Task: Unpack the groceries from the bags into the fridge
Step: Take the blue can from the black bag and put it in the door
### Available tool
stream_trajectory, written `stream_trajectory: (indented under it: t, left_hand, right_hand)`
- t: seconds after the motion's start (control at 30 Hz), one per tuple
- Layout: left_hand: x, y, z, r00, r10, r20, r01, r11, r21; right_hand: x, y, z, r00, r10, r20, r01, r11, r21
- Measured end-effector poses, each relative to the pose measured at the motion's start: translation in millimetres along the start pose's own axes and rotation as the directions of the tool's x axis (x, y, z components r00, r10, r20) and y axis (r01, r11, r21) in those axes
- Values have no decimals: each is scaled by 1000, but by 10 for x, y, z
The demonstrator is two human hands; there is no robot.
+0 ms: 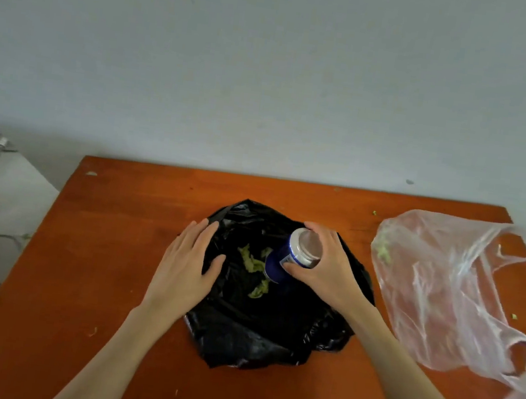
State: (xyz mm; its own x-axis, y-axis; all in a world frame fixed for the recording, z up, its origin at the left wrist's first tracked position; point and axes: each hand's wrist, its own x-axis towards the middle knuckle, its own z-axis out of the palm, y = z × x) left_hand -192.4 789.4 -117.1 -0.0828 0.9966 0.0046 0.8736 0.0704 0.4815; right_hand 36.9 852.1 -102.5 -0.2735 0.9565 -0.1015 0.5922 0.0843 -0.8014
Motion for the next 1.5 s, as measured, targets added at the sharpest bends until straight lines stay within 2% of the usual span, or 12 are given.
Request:
stream_trajectory:
  t: [0.13, 0.23, 0.33, 0.43, 0.6, 0.7, 0.77, 0.9, 1.0, 1.1, 1.33, 1.5]
  left_hand:
    - [-23, 327, 28, 965, 250, 76, -251, 968, -7]
    - [-160, 486, 110, 894, 413, 175, -420, 907, 6]
    - [-346, 628, 171, 825, 526, 207, -531, 847, -36]
    - [-562, 867, 248, 753, 605, 258, -606, 791, -87]
    - [-1035, 1499, 409, 588, 741, 325, -717, 663, -216]
    - [-1416, 1893, 525, 466, 820, 332, -794, 554, -252]
    - [-1719, 2175, 571, 384, 858, 341, -829, 483, -282]
    - [-2417, 2870, 579, 239, 923, 302, -880, 337, -333]
    - [-3060, 3371, 615, 132, 962, 238, -899, 217, -379]
    - [-3798, 3734, 745, 93, 975, 201, -890, 172, -423]
    - [-5208, 4588, 1018, -53, 987, 149, -863, 30, -504]
    - [-5914, 5421, 1119, -157, 986, 59, -836, -101, -540]
  right_hand:
    - [-460, -58, -183, 984, 52, -173, -44, 998, 51]
    - [-951, -77, -246, 924, 174, -339, -101, 970, 223]
    - [-1516, -89, -290, 832, 297, -469, -82, 901, 426]
    - [-2097, -85, -375, 716, 397, -574, -60, 855, 515]
    - [-3078, -26, -563, 471, 569, -674, 57, 743, 667]
    - [-3711, -18, -653, 360, 611, -705, 173, 699, 694]
    - [-4162, -49, -724, 296, 606, -739, 199, 717, 668]
    - [-5146, -152, -954, 205, 517, -831, 15, 847, 531]
    - [-5937, -168, -1048, 153, 493, -856, 9, 866, 500]
    - [-6724, -132, -1085, 84, 495, -865, 41, 865, 500]
    - [-8308, -54, -1337, -158, 461, -873, 80, 887, 454]
    - [-9190, 96, -1712, -218, 329, -919, -117, 926, 359]
